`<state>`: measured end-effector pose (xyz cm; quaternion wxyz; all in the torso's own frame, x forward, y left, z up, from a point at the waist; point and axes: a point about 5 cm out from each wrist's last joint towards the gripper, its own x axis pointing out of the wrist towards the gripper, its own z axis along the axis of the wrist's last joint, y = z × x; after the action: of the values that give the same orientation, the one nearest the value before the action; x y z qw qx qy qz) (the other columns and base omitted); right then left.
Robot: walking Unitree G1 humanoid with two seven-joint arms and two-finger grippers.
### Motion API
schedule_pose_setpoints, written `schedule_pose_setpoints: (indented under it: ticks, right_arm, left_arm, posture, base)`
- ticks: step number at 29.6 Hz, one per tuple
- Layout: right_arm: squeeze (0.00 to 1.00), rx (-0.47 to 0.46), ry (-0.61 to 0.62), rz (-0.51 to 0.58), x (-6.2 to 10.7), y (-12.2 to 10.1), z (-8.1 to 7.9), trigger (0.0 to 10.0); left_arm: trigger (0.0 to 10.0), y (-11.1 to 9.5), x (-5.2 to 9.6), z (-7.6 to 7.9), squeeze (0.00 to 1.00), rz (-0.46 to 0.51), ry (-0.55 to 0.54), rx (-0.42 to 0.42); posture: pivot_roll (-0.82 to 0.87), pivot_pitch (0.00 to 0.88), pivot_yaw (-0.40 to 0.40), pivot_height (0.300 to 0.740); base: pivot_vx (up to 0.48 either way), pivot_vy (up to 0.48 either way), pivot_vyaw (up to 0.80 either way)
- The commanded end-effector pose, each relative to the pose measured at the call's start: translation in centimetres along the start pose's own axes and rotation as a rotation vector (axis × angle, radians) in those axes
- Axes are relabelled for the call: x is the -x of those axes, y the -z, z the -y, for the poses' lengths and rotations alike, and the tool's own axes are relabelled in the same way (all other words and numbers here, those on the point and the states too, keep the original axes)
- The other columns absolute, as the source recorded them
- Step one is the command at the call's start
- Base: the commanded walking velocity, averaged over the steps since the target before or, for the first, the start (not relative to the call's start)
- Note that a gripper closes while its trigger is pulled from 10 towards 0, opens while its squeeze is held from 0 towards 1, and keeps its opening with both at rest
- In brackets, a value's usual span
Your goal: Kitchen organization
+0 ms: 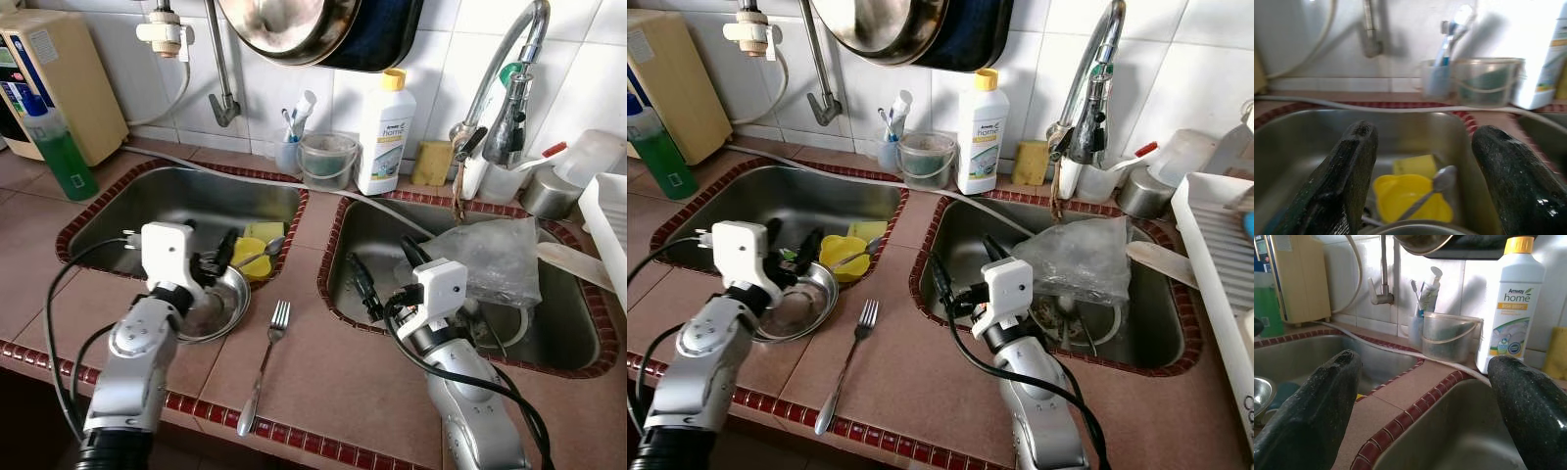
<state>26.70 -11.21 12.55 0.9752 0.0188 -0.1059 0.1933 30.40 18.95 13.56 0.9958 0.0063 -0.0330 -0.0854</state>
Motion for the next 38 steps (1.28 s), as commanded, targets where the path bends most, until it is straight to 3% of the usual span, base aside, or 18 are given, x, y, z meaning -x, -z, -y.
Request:
schedule_pose_setpoints:
  ticks: [1, 12, 17, 27, 38]
  right_arm:
    - [0.00, -0.001, -0.014, 0.017, -0.2, -0.6, -0.3, 10.0]
    - [0.00, -0.011, -0.037, 0.007, 0.1, -0.6, -0.9, 10.0]
    - [0.00, -0.007, -0.161, -0.037, 1.2, -0.5, -2.4, 10.0]
    - [0.00, -0.027, -0.340, -0.074, 2.5, -1.5, -3.9, 10.0]
    - [0.00, -0.051, -0.366, -0.099, 3.0, -2.0, -4.1, 10.0]
  left_arm:
    - [10.0, -0.5, -0.2, -0.3, 0.00, -0.002, -0.015, -0.014]
    - [10.0, 0.0, 0.1, -1.5, 0.00, -0.083, -0.109, 0.004]
    - [10.0, -0.1, 0.4, -2.1, 0.00, -0.099, -0.117, -0.032]
    - [10.0, 0.0, 1.8, -3.4, 0.00, -0.149, -0.107, -0.121]
    - [10.0, 0.5, 2.8, -4.2, 0.00, -0.219, -0.110, -0.154]
  posture:
    - [-0.08, 0.000, 0.030, 0.740]
    - [-0.07, 0.014, 0.035, 0.740]
    - [-0.07, 0.032, 0.031, 0.740]
    - [-0.06, 0.059, 0.020, 0.740]
    - [-0.05, 0.079, 0.016, 0.740]
  base:
    - [0.000, 0.000, 0.00]
    - [0.000, 0.000, 0.00]
    - [0.000, 0.000, 0.00]
    - [0.000, 0.000, 0.00]
    - [0.000, 0.000, 0.00]
